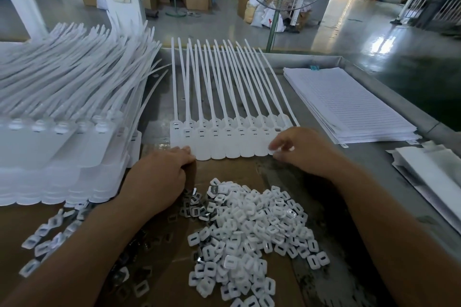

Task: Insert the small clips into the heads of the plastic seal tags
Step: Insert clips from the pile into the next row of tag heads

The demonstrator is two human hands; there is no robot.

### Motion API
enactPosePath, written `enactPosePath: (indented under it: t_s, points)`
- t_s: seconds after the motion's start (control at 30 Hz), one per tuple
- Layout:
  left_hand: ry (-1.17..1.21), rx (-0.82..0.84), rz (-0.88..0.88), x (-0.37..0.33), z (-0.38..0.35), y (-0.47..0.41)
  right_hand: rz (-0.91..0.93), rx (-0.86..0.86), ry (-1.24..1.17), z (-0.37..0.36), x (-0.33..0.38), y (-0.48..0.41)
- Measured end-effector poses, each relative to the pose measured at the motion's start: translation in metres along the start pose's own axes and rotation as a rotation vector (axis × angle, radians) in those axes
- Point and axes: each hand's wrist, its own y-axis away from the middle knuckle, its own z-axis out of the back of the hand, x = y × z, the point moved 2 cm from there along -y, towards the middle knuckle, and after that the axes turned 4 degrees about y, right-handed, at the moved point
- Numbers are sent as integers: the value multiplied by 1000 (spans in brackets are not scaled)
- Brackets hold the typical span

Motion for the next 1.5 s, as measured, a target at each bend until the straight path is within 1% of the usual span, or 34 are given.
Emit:
enactPosePath:
  t_s: [0.1,0.17,0.43,0.63,0.77,0.87,0.97,1.13,1.23,1.3,1.37,1.5]
  points:
    - [-11,0,-6,1,0,0,22,272,-73,-1,12,19]
    - [-11,-1,-5,0,-1,0,12,324,-67,-3,16,24]
    - [-16,6,-6,1,0,0,35,360,35,-5,23,27]
    - [-15,4,-12,0,-1,-1,-6,310,-152,-1,13,27]
    - [-10,0,-10,1,-1,0,-23,291,-209,-3,10,26]
    - [-11,1,-9,0,-1,0,-9,228,-207,2,9,24]
    - [-10,-2,-5,0,-1,-1,-38,90,-234,8,3,19]
    - [-4,-6,2,1,-1,0,-181,-139,-460,13,-11,-2]
    - [-3,-7,0,0,-2,-1,-240,-306,-385,11,-20,-18]
    - [0,-7,-1,0,-1,-1,-270,-383,-371,9,-27,-26]
    - [1,-10,0,-1,-1,-1,-298,-408,-402,5,-34,-32]
    - [5,-13,-5,0,0,-1,-323,-378,-371,-7,-41,-42]
